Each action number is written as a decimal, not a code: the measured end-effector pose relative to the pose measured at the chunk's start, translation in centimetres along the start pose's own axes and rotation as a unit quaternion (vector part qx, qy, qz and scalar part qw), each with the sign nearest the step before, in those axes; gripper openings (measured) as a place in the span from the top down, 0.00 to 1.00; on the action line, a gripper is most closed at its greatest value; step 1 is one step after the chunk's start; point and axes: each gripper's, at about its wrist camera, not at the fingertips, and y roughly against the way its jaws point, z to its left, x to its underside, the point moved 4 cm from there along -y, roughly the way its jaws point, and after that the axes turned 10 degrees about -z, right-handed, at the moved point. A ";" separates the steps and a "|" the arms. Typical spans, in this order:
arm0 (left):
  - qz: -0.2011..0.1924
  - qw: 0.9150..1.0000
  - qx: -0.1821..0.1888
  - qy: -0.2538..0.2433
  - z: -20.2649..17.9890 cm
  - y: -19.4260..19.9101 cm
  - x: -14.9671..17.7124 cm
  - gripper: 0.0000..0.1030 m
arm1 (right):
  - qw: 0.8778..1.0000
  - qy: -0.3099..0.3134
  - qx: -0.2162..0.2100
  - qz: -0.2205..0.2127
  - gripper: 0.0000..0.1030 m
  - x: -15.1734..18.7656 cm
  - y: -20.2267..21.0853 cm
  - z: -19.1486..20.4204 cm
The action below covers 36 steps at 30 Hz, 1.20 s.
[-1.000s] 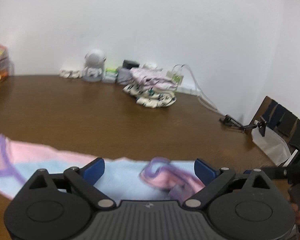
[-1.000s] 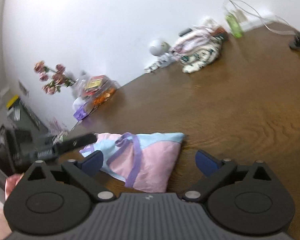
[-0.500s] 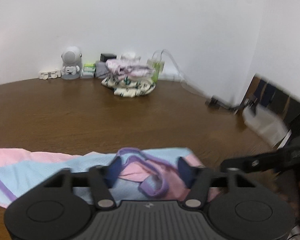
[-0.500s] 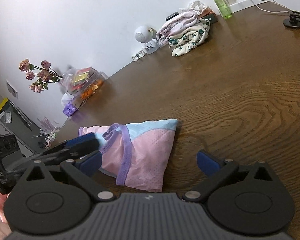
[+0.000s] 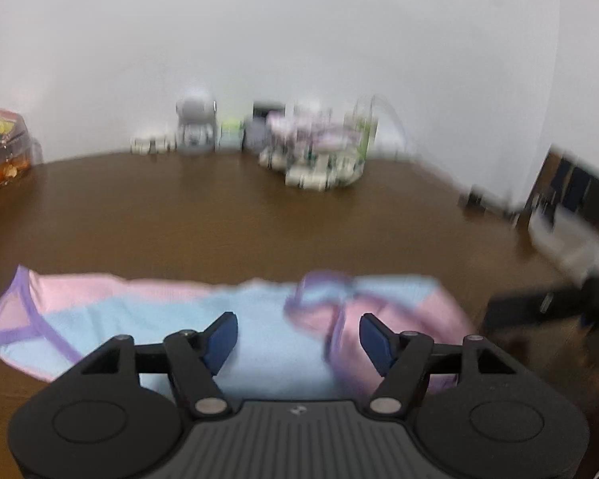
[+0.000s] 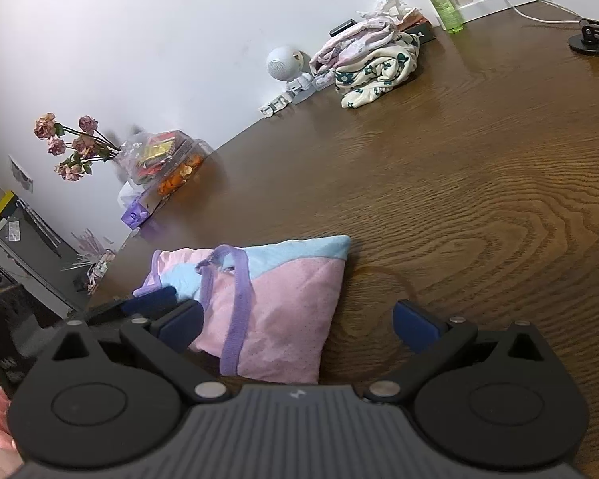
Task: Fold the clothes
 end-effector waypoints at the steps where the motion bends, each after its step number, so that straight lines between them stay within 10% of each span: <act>1: -0.017 1.000 0.003 0.006 0.1 0.3 -0.6 0.34 | 1.000 -0.002 0.000 -0.002 0.00 -0.1 0.1 0.0; 5: -0.020 0.999 0.033 -0.024 -1.6 -0.8 -1.2 0.49 | 1.000 -0.007 0.006 -0.008 0.00 -0.3 0.3 -0.3; 7: -0.006 0.998 0.044 -0.049 -2.7 -1.8 -0.7 0.83 | 1.000 -0.008 0.006 -0.009 0.00 -0.3 0.4 -0.3; 9: 0.013 0.996 0.039 -0.075 -3.2 -2.8 0.4 0.90 | 1.000 -0.008 0.006 -0.008 0.00 -0.3 0.4 -0.3; 17: 0.045 0.994 -0.033 -0.095 -1.2 -3.4 2.7 0.83 | 1.000 -0.009 0.003 -0.007 0.00 -0.3 0.3 -0.4; 21: 0.012 0.998 -0.038 -0.044 0.4 -1.6 1.3 0.40 | 1.000 -0.008 -0.001 -0.004 0.00 -0.3 0.1 -0.4; 25: -0.035 0.999 -0.001 -0.022 0.1 0.3 -0.8 0.36 | 1.000 -0.011 -0.005 0.000 0.00 -0.5 0.1 -0.5; 29: -0.028 0.997 0.043 -0.063 -2.0 -0.1 -0.6 0.51 | 1.000 -0.017 -0.012 0.011 0.00 -0.6 -0.2 -0.5; 32: 0.013 0.994 0.055 -0.098 -3.4 -2.1 0.4 0.89 | 0.999 -0.026 -0.014 0.016 0.02 -0.5 -0.6 -0.6; 36: 0.060 0.991 0.050 -0.111 -3.6 -4.4 2.2 0.93 | 0.999 -0.035 -0.016 0.015 0.13 -0.4 -1.2 -0.6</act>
